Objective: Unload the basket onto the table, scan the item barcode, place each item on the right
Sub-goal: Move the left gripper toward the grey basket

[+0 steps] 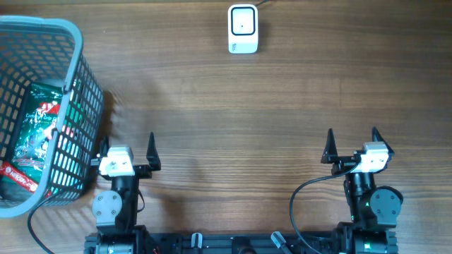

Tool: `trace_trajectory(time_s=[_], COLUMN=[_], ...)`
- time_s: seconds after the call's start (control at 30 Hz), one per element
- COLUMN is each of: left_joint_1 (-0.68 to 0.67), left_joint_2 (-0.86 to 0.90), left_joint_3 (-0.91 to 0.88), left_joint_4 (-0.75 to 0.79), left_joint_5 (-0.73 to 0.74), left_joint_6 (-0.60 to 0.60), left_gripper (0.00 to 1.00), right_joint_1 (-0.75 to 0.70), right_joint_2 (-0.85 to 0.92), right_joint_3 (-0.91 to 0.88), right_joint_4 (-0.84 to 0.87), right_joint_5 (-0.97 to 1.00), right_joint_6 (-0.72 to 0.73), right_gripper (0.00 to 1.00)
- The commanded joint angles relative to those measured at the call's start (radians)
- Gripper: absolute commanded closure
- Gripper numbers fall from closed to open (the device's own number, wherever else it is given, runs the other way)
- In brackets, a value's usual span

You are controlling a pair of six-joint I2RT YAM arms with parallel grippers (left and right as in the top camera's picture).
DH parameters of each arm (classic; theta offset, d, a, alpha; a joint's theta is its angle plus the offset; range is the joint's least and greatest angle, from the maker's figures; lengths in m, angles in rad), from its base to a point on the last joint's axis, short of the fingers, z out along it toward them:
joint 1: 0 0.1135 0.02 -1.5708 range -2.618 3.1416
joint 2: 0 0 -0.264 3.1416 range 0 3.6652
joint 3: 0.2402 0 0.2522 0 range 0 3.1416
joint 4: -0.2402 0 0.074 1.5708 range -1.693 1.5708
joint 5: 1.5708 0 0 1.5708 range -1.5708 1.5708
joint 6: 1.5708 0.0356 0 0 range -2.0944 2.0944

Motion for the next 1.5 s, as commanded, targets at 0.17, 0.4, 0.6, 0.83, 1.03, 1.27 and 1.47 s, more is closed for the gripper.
trace_trajectory(time_s=[0.17, 0.4, 0.6, 0.83, 1.03, 1.27, 1.47], left_joint_1=[0.0, 0.0, 0.0, 0.0, 0.0, 0.0, 0.001], left_joint_2=[0.0, -0.001, 0.0, 0.0, 0.0, -0.001, 0.0], left_joint_3=[-0.002, -0.003, -0.003, -0.002, -0.002, -0.002, -0.001], left_joint_4=[-0.005, -0.005, -0.005, -0.005, -0.005, 0.08, 0.23], left_joint_5=[0.011, 0.011, 0.011, 0.011, 0.011, 0.201, 0.282], left_joint_6=[0.005, 0.005, 0.005, 0.005, 0.005, -0.029, -0.158], left_gripper=[0.0, 0.0, 0.0, 0.0, 0.0, 0.0, 0.0], right_joint_1=[0.002, 0.002, 0.002, 0.002, 0.002, 0.002, 0.002], right_joint_2=[-0.003, -0.003, -0.003, -0.003, -0.003, -0.003, -0.003], right_joint_3=[-0.001, -0.001, -0.001, -0.001, -0.001, -0.001, -0.001], right_joint_4=[0.002, 0.002, 0.002, 0.002, 0.002, 0.002, 0.002], right_joint_5=[0.018, 0.018, 0.018, 0.018, 0.018, 0.018, 0.018], right_joint_6=[0.013, 0.012, 0.013, 0.013, 0.013, 0.013, 0.013], right_gripper=[0.0, 0.0, 0.0, 0.0, 0.0, 0.0, 0.0])
